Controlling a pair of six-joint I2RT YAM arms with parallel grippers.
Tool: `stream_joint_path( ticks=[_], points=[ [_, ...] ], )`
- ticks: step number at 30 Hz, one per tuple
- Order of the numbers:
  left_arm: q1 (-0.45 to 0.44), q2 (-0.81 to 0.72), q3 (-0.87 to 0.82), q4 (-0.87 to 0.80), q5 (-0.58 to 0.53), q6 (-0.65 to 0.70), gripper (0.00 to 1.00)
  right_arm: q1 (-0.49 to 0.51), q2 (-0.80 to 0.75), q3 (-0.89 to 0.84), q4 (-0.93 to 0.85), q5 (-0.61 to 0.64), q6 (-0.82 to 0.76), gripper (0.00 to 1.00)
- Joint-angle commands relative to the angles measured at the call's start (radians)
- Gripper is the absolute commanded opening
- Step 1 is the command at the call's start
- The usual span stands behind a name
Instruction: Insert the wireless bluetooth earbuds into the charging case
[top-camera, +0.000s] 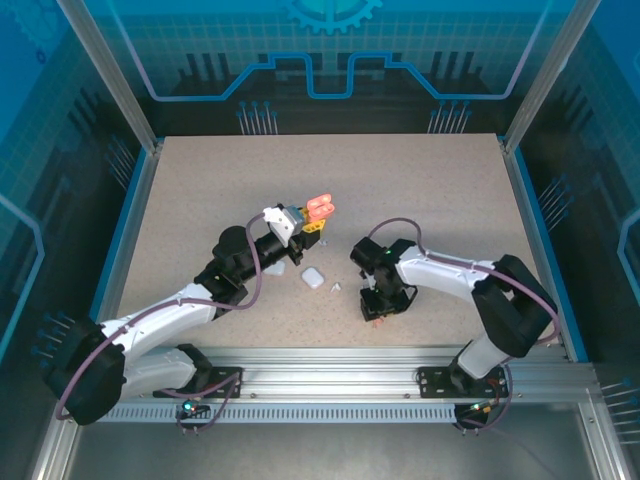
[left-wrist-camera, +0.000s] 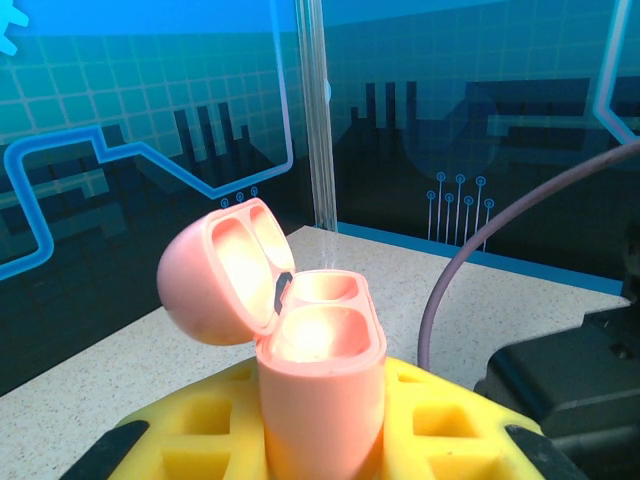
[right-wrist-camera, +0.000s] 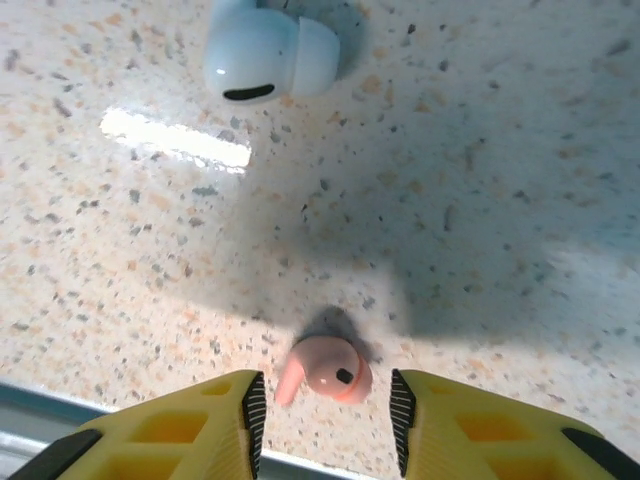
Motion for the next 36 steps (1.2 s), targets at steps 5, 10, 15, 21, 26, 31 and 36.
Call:
stream_joint_path(
  ticks=[5,10,15,21,26,31,36],
  points=[
    [0.002,-0.016,0.011,0.011,-0.016,0.013,0.11,-0.010,-0.058,-0.025,-0.052,-0.039,-0.076,0.42],
    [0.002,-0.018,0.018,0.002,-0.016,0.020,0.11,-0.010,-0.044,-0.065,-0.072,-0.027,-0.091,0.41],
    [0.002,-0.016,0.020,0.001,-0.016,0.019,0.11,0.003,-0.012,-0.077,-0.041,-0.035,-0.082,0.41],
    [0.003,-0.019,0.022,-0.006,-0.017,0.026,0.11,0.014,0.049,-0.056,-0.006,-0.024,-0.073,0.37],
    [0.003,-0.026,0.020,-0.011,-0.021,0.029,0.11,0.025,0.072,-0.003,0.002,-0.015,-0.074,0.35],
    [0.004,-0.029,0.017,-0.013,-0.022,0.031,0.11,0.027,0.075,0.017,0.010,-0.004,-0.076,0.36],
    [0.003,-0.032,0.014,-0.011,-0.023,0.030,0.11,0.027,0.083,0.030,0.009,0.009,-0.084,0.35]
  ],
)
